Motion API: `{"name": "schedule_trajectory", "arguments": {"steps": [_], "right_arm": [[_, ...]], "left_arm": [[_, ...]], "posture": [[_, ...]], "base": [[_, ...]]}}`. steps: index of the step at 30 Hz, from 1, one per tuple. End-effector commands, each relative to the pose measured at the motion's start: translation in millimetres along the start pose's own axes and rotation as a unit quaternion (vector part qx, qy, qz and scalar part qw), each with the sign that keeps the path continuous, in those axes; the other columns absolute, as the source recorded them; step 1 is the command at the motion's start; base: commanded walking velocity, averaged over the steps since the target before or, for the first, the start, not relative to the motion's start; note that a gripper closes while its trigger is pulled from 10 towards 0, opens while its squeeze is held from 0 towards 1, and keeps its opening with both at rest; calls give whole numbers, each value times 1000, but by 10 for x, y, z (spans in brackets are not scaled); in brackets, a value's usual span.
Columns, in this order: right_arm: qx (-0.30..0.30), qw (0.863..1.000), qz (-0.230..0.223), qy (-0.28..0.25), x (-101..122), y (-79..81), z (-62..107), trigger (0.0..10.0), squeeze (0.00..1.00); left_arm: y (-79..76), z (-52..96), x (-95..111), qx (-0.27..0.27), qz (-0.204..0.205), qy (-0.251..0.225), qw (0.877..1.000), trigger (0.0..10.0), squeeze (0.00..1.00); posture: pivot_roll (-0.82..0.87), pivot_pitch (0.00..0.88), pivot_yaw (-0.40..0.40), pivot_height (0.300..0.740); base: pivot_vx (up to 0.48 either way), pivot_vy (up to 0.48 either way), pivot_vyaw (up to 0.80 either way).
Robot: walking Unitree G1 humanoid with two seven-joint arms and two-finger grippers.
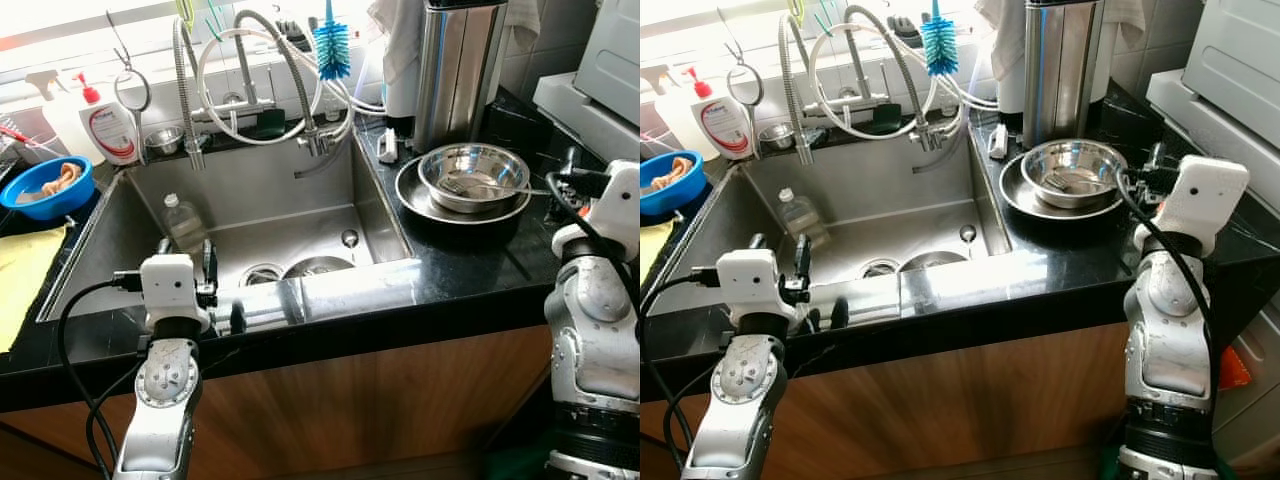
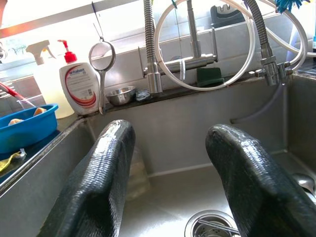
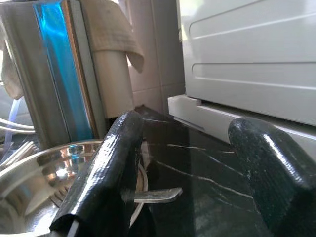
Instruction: Kitchen organization
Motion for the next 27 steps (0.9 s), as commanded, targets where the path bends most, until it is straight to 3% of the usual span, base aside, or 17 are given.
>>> {"name": "schedule_trajectory", "arguments": {"steps": [1, 12, 27], "right_arm": [[10, 1000, -3, 1, 2, 13, -10, 10000, 0], [13, 1000, 4, 16, -60, -57, -29, 10000, 0], [40, 998, 0, 49, -205, 50, -25, 10000, 0]], "left_arm": [[54, 3, -14, 6, -10, 5, 1000, 10000, 0], [56, -1, -19, 4, -11, 5, 1000, 10000, 0], [62, -5, -3, 4, -13, 2, 1000, 10000, 0]], "posture": [[-228, 0, 137, 740], [-226, 0, 142, 740], [-220, 0, 142, 740]], "base": [[0, 0, 0], [0, 0, 0], [0, 0, 0]]}}
Point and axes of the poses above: a point about 5 cm out from each wrist's last joint towards the gripper, its own z axis pointing back from the gripper into the wrist, its own x axis along the axis of the wrist's last joint, y = z × x, the point moved 1 cm from there along -z, pointing out of the wrist towards the gripper, and after that the axes turned 4 degrees about z, right-handed, at the moved point
